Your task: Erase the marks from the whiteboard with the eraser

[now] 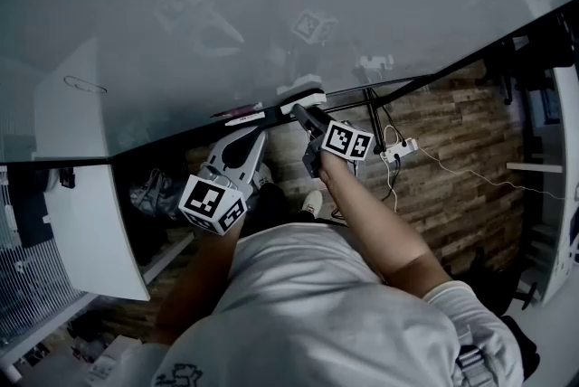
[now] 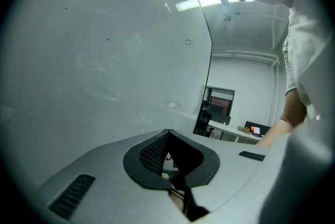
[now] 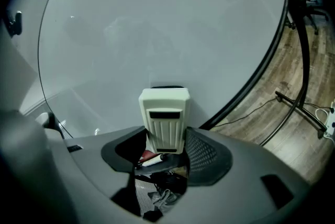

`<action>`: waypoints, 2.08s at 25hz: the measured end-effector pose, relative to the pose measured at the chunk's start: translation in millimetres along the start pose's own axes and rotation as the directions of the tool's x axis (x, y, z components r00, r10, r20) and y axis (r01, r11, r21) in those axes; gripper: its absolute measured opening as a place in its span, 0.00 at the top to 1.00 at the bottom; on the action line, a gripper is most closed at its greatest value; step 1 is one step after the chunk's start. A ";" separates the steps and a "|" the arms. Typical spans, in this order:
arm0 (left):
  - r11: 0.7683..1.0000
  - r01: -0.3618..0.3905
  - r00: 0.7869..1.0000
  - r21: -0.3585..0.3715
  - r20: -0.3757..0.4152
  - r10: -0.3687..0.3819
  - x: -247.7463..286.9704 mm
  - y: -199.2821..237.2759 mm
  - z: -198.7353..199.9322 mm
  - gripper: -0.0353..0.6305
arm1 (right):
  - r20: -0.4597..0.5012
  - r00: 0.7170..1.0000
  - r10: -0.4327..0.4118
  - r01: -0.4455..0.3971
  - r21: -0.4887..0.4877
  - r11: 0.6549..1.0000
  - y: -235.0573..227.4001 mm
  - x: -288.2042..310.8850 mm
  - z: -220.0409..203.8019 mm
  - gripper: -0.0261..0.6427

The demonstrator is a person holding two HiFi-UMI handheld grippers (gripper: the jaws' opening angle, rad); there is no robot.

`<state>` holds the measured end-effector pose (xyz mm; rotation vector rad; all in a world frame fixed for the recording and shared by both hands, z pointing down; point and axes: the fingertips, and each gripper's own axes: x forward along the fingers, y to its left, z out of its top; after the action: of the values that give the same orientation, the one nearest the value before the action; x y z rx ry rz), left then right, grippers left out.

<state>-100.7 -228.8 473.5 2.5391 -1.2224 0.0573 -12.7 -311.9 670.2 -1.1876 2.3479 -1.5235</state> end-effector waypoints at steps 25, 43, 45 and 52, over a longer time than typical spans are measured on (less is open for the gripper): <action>1.000 0.025 0.999 -0.008 0.026 -0.025 -3.0 -20.3 3.2 0.94 | 0.068 0.986 0.154 -0.155 0.007 0.988 102.6 -16.5 28.8 0.61; 1.000 0.021 0.999 -0.002 0.029 -0.021 -7.3 -28.2 8.8 0.94 | 0.102 0.952 0.288 -0.289 -0.004 0.957 154.1 -23.7 41.4 0.60; 1.000 0.023 0.999 -0.003 0.031 -0.022 -6.0 -26.9 6.9 0.94 | 0.095 0.964 0.246 -0.250 0.024 0.968 132.8 -21.9 36.5 0.61; 1.000 0.023 1.000 -0.004 0.017 -0.023 -4.2 -18.7 3.2 0.94 | 0.050 0.992 0.114 -0.118 0.092 0.989 54.1 -8.1 16.9 0.60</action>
<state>-89.3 -215.7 464.6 2.5546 -1.1988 0.0283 -29.0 -308.5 615.4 -1.0336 2.2468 -1.5341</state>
